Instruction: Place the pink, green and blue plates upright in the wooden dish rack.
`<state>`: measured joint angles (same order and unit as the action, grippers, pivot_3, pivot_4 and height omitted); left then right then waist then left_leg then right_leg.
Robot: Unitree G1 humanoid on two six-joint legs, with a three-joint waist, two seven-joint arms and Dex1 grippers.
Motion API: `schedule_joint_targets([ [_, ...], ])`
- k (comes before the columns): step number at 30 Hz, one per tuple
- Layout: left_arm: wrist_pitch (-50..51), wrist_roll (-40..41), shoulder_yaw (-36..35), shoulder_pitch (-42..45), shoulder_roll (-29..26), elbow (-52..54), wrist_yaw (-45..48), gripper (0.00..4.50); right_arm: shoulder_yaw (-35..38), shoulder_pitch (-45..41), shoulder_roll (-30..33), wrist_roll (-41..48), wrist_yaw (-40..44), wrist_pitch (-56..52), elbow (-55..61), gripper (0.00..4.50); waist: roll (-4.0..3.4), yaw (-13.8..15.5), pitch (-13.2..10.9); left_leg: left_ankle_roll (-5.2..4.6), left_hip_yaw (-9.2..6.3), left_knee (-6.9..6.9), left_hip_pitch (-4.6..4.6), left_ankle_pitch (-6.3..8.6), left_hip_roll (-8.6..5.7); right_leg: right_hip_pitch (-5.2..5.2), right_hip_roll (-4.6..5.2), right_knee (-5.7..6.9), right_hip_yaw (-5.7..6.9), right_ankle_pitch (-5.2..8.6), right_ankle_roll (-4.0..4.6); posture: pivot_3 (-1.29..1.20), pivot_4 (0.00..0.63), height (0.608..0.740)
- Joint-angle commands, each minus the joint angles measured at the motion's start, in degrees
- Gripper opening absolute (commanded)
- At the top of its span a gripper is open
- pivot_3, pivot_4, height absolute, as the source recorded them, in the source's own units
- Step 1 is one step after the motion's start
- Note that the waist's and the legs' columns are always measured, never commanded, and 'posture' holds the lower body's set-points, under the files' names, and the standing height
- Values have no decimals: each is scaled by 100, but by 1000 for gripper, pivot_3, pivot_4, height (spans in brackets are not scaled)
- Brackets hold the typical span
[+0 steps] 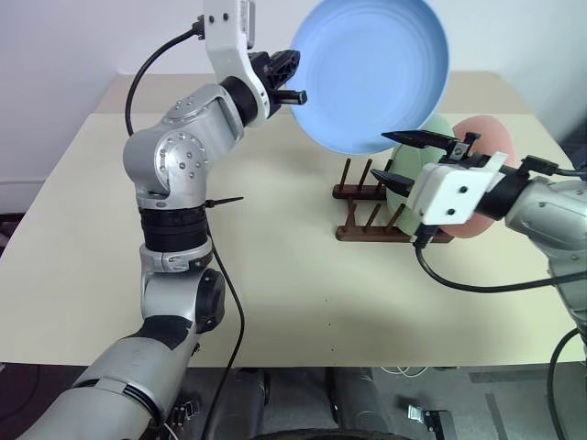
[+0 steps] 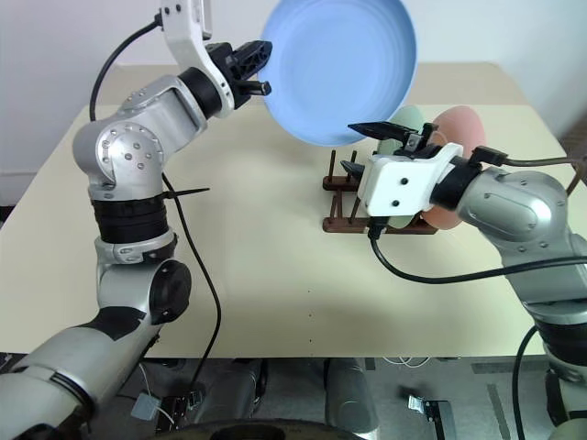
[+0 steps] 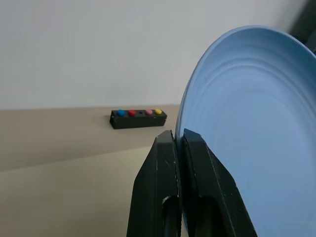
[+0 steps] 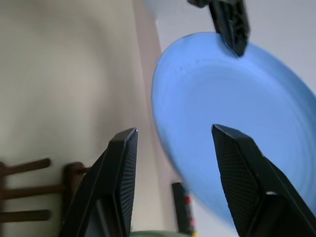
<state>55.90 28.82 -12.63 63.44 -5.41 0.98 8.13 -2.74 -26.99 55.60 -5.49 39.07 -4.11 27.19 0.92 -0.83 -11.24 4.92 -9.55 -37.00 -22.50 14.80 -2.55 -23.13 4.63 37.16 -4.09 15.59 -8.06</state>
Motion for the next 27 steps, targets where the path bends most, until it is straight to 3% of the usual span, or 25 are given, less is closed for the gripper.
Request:
schedule_joint_targets([
  [1,136,189,111,-29,101,479,-71,21,-136,-139,-140,-528,-153,252,-141,2416,0,4,0,1,0,1,0,-1,0,0,0,0,0,0,0,0,150,740],
  [4,262,311,165,-95,181,723,-81,21,-222,-147,-257,-688,-82,348,-200,2416,0,2,0,4,0,2,0,-2,0,-1,0,-2,0,0,0,0,150,740],
  [7,337,377,161,-129,193,845,-122,0,-241,-144,-347,-745,-6,383,-192,1572,0,-3,0,5,-1,2,0,-3,0,-1,0,-1,0,0,0,0,150,740],
  [10,367,405,136,-138,184,844,-163,0,-228,-168,-403,-778,26,406,-182,85,0,-8,0,2,0,2,1,-1,0,-1,0,0,-1,0,0,0,150,740],
  [19,231,475,-11,-166,134,711,-152,0,-161,-121,-485,-839,123,418,-121,29,1,4,0,2,-1,1,0,-1,-2,1,0,-1,-1,0,0,0,150,740],
  [22,-51,633,-241,-178,38,714,40,906,-126,-155,-513,-836,120,447,-98,0,1,-7,0,2,-1,2,1,-1,-1,1,0,-1,0,0,0,0,150,740],
  [27,-718,766,-743,-118,-277,495,116,3386,-59,-230,-527,-827,131,531,-121,0,0,-19,0,3,0,5,2,-2,0,-2,0,-1,-1,0,1,0,150,740],
])
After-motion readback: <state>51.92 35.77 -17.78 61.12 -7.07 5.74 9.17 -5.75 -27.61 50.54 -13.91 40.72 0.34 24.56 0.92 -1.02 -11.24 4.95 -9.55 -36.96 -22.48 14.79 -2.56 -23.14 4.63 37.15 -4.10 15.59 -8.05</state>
